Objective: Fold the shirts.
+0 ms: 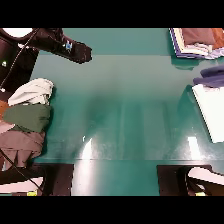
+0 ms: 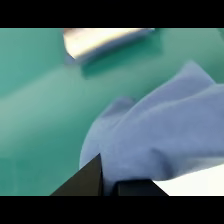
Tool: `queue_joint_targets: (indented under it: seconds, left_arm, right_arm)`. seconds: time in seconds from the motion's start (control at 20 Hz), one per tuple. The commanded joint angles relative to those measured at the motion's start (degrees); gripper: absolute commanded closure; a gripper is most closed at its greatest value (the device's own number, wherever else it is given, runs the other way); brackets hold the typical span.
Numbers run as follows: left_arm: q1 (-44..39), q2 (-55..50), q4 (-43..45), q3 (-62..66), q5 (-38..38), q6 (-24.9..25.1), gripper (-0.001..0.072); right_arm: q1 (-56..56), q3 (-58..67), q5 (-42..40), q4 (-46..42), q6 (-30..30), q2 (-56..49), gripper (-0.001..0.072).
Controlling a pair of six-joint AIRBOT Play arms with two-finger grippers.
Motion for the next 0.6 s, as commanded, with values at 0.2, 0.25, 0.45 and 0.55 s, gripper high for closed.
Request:
queue_joint_targets:
  seconds: [0.2, 0.25, 0.45, 0.55]
  left_arm:
    - [-0.04, -0.02, 0.07, 0.00, -0.37, 1.90, 0.0684]
    - [-0.04, -0.02, 0.07, 0.00, -0.35, 1.90, 0.0684]
    - [-0.04, -0.02, 0.07, 0.00, -0.37, 1.95, 0.0684]
    - [-0.04, -0.02, 0.07, 0.00, -0.39, 1.92, 0.0684]
  right_arm:
    - [-7.74, -17.14, 5.31, -17.00, 0.70, 9.62, 0.0693]
    - [-8.96, -19.67, 6.08, -19.54, 0.70, 10.67, 0.0627]
    - [-13.60, -27.80, 8.44, -27.32, 1.03, 13.22, 0.0137]
    - [-15.19, -30.14, 8.52, -27.50, 1.84, 14.45, 0.0138]
